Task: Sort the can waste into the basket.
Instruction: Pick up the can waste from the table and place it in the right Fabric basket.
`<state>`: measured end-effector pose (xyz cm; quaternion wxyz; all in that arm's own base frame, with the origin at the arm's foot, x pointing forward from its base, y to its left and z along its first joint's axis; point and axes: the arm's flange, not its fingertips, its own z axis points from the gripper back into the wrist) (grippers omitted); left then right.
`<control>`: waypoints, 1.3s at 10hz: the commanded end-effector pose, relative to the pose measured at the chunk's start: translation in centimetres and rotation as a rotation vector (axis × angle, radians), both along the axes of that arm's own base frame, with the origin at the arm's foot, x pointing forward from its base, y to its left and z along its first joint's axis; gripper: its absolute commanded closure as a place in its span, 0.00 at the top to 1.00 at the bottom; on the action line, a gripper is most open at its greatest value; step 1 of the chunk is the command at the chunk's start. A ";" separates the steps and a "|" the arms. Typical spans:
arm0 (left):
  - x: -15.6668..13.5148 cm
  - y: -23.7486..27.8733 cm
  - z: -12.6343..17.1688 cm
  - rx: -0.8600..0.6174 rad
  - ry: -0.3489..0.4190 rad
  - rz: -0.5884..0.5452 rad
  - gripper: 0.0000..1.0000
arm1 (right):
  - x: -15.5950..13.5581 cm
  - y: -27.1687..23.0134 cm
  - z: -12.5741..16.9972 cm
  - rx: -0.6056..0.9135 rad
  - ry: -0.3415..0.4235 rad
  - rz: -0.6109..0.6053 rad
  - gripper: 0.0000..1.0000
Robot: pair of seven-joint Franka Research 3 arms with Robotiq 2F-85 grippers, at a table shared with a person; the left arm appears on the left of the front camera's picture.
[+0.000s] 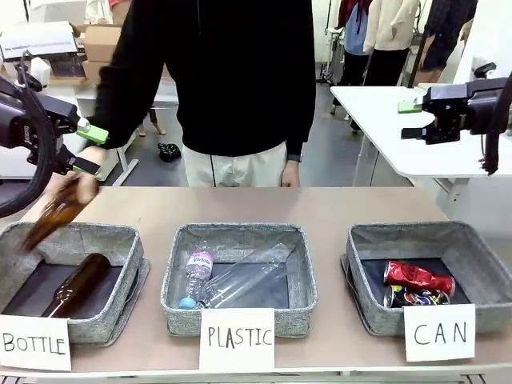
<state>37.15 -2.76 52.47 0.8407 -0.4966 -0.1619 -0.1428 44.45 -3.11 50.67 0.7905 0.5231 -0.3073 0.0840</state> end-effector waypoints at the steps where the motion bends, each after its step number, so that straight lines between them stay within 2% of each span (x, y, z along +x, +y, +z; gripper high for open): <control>1: 0.0 0.4 0.0 0.002 -0.013 -0.019 1.00 | -0.1 0.1 0.0 -0.003 0.001 0.012 1.00; 13: 0.0 0.4 0.0 0.002 -0.013 -0.019 1.00 | -0.1 0.1 0.0 -0.003 0.001 0.012 1.00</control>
